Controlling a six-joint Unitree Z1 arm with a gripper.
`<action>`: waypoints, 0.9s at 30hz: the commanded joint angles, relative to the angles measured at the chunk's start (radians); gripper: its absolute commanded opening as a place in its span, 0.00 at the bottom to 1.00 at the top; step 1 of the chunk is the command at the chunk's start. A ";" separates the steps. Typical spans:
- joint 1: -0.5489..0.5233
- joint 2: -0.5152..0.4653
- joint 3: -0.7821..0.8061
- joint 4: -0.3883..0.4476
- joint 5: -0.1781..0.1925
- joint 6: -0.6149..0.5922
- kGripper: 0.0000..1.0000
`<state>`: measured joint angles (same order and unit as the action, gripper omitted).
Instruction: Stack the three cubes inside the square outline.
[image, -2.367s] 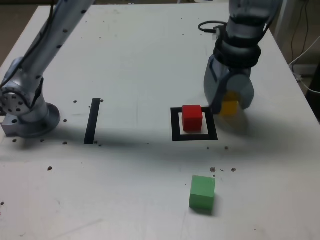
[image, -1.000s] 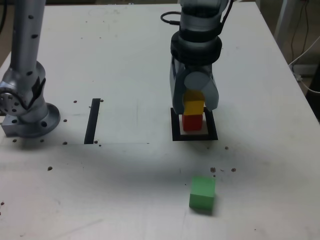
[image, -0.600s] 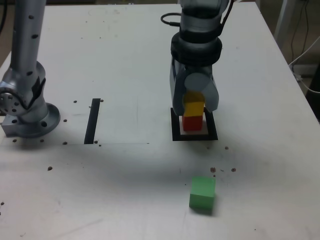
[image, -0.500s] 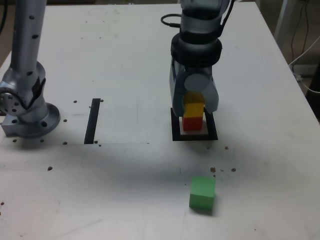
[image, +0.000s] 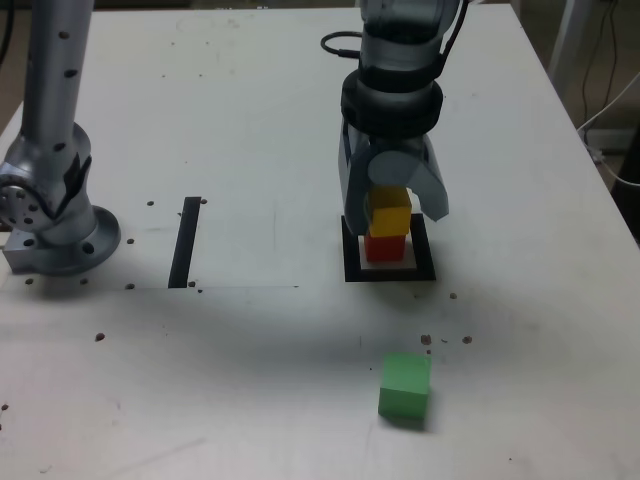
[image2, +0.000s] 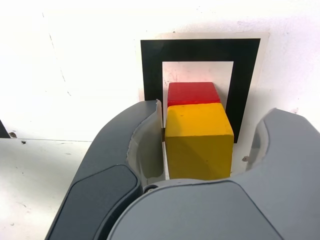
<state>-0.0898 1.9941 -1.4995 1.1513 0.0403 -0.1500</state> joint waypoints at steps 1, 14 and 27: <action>-0.001 -0.004 0.001 0.005 0.001 -0.002 0.99; -0.059 -0.073 0.009 0.031 -0.004 -0.026 0.99; -0.288 -0.083 0.006 0.023 -0.021 -0.159 1.00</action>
<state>-0.3624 1.9020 -1.4870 1.1763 0.0239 -0.3022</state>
